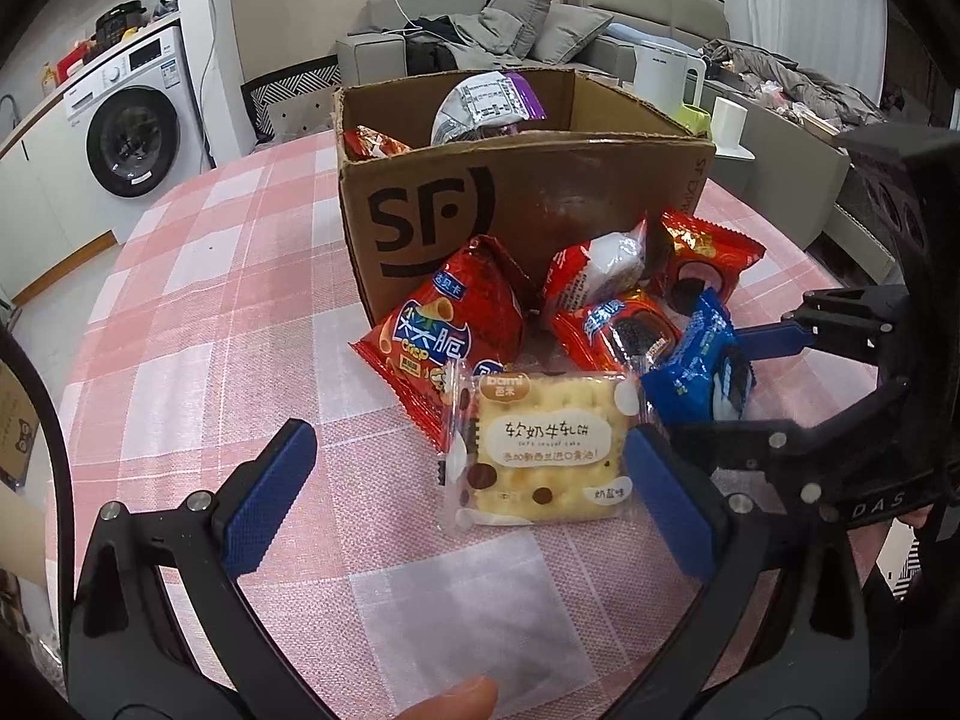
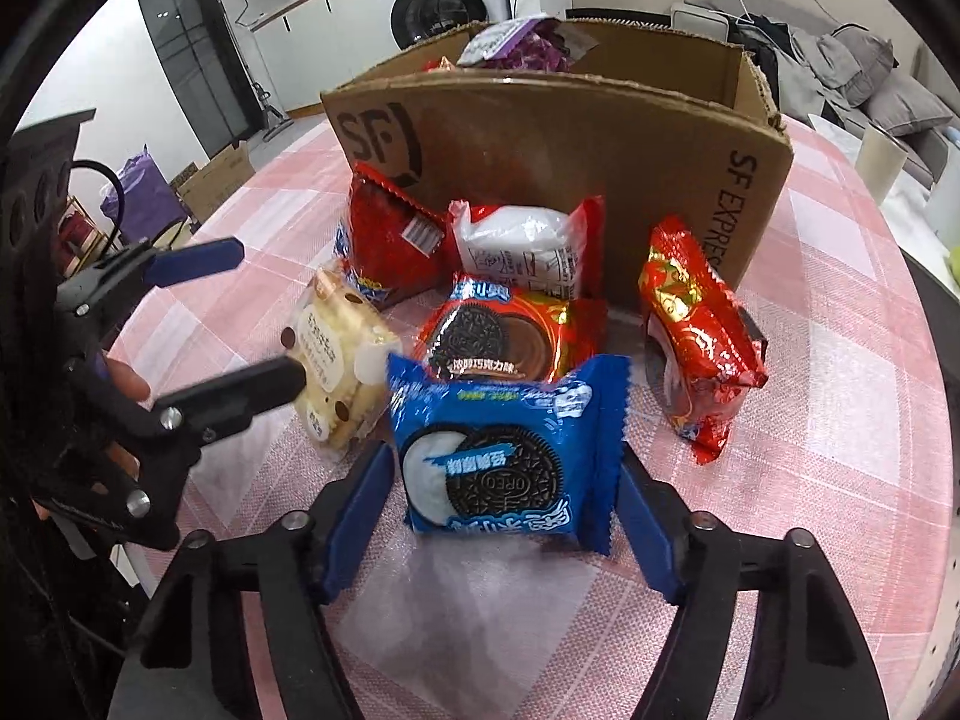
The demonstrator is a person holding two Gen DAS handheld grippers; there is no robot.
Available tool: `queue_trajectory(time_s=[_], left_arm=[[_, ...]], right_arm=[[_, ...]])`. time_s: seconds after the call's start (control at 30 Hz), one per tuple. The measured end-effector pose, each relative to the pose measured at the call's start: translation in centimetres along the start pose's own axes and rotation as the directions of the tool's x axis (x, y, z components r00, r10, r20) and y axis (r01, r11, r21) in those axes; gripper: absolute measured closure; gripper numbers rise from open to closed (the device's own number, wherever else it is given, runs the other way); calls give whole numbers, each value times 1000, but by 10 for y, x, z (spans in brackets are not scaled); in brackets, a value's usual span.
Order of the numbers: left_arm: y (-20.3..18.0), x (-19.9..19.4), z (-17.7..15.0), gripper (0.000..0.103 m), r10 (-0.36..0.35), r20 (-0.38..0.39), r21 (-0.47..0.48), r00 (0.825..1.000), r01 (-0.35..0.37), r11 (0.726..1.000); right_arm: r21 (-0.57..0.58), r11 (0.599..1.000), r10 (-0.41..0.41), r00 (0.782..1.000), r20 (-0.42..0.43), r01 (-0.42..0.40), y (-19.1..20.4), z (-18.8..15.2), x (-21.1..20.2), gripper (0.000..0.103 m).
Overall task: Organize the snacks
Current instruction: 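Grasp the blue Oreo pack with the right gripper while the left grasps the cream cake pack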
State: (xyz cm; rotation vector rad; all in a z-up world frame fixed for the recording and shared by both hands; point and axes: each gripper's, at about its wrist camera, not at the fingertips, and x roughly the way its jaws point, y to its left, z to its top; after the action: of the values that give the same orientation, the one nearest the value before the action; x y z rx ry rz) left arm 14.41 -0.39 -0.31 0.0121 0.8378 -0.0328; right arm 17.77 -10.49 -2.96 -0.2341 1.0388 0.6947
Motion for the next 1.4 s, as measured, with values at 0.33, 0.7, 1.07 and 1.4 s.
queue_trajectory(time_s=[0.33, 0.7, 1.07, 1.4], left_arm=[[-7, 3, -4, 1, -16, -10, 11, 1000, 17, 1000], [-17, 11, -9, 1, -80, -49, 9, 996, 81, 997], [-28, 29, -14, 1, -96, -91, -3, 991, 97, 995], [-23, 35, -15, 9, -107, -92, -13, 990, 106, 994]], right_arm=[[-8, 1000, 4, 999, 38, -4, -2, 4, -10, 53], [-17, 1000, 3, 998, 69, -1, -4, 6, -24, 54], [-9, 1000, 0, 998, 69, 1, -7, 4, -27, 54], [-13, 1000, 1, 998, 68, 0, -5, 4, -23, 54]])
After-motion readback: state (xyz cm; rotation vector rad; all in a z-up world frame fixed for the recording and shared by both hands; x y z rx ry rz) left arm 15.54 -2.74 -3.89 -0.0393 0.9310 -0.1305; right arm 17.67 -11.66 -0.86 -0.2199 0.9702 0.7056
